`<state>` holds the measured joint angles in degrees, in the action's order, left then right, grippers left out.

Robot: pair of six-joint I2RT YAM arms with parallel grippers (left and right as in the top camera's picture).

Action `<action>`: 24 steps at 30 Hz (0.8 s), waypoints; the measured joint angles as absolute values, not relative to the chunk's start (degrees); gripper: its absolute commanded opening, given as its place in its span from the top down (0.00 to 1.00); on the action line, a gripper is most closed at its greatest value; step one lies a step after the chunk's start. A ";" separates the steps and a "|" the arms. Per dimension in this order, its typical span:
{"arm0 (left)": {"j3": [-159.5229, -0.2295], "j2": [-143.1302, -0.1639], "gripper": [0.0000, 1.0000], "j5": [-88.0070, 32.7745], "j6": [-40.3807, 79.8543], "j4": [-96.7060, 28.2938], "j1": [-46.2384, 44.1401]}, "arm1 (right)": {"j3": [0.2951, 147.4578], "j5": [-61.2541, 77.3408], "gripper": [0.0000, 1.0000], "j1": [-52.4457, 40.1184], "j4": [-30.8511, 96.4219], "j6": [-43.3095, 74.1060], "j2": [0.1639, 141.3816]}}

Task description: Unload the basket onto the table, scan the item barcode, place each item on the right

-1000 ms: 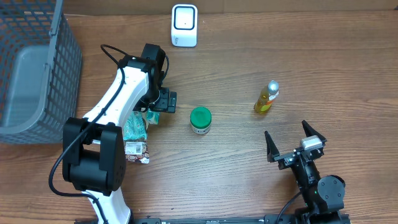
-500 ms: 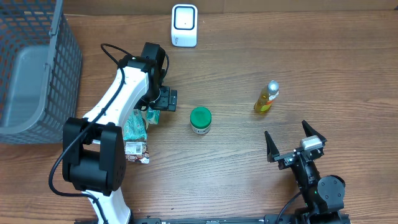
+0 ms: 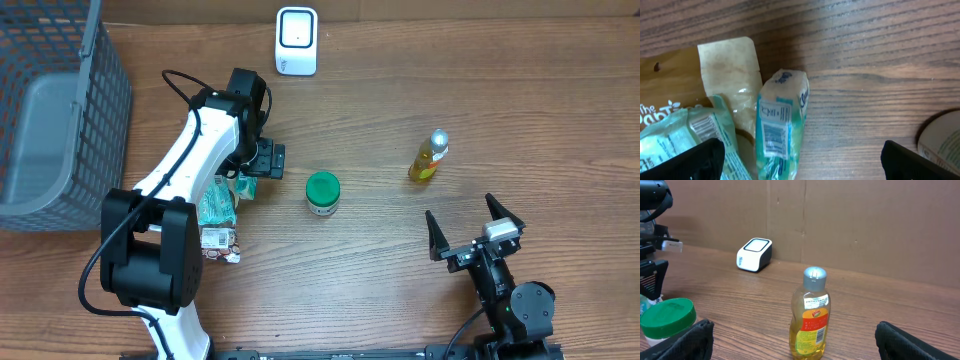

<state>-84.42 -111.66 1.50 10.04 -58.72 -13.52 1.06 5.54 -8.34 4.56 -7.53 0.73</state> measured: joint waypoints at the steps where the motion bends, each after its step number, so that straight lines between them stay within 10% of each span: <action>1: -84.18 -111.66 0.00 1.54 10.04 -58.35 -13.52 | 1.06 5.54 0.00 -8.32 4.56 -7.49 0.73; 24: -77.28 -111.68 0.02 2.81 8.51 -51.42 -13.52 | 1.06 5.54 0.00 -8.32 4.56 -7.51 0.73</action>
